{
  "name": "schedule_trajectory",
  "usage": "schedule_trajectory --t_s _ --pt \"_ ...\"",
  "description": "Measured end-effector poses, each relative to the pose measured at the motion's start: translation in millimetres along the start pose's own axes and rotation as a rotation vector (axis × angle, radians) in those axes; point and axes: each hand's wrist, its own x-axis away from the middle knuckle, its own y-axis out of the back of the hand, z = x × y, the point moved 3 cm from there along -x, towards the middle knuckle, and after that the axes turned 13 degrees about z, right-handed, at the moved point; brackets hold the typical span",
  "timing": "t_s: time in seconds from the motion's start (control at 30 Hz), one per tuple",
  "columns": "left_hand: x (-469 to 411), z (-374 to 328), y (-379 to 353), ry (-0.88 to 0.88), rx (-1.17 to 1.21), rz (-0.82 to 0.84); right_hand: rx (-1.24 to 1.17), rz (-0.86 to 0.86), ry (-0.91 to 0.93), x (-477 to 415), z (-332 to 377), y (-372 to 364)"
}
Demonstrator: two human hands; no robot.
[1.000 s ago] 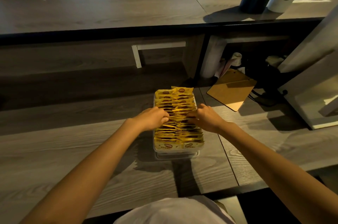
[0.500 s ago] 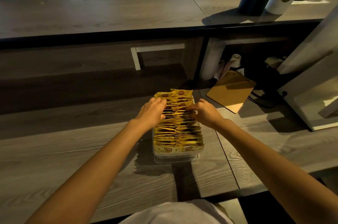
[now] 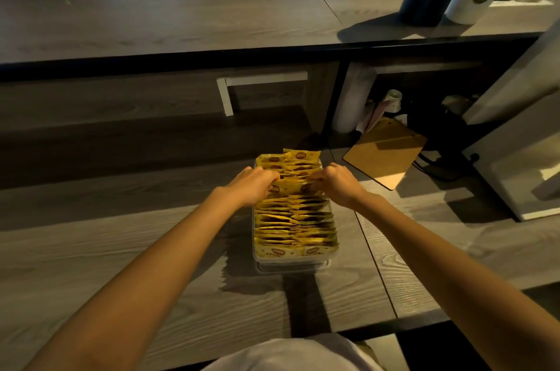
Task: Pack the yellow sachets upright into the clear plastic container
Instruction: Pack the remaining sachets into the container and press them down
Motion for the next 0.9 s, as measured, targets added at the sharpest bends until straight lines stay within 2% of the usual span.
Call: schedule_trajectory --t_s 0.27,0.43,0.53,0.63,0.7,0.9 --pt "-0.5 -4.1 -7.9 -0.021 -0.115 0.020 0.111 0.048 0.000 -0.9 3.4 -2.9" --pt "4.3 -0.4 -4.0 -0.008 0.055 0.019 0.011 0.111 0.037 5.0 2.0 1.2" --pt "11.2 -5.8 9.6 -0.026 0.085 -0.154 -0.211 -0.015 0.016 8.9 -3.7 12.6" --pt "11.2 -4.2 17.8 0.032 0.017 -0.337 -0.155 -0.230 -0.020 7.7 -8.7 18.1" --pt "6.5 -0.3 16.3 0.083 -0.008 -0.310 -0.070 -0.254 0.029 3.1 -7.0 14.8" --pt "-6.6 5.0 7.0 0.089 0.038 -0.132 0.044 -0.091 0.045 -11.4 -6.0 13.8"
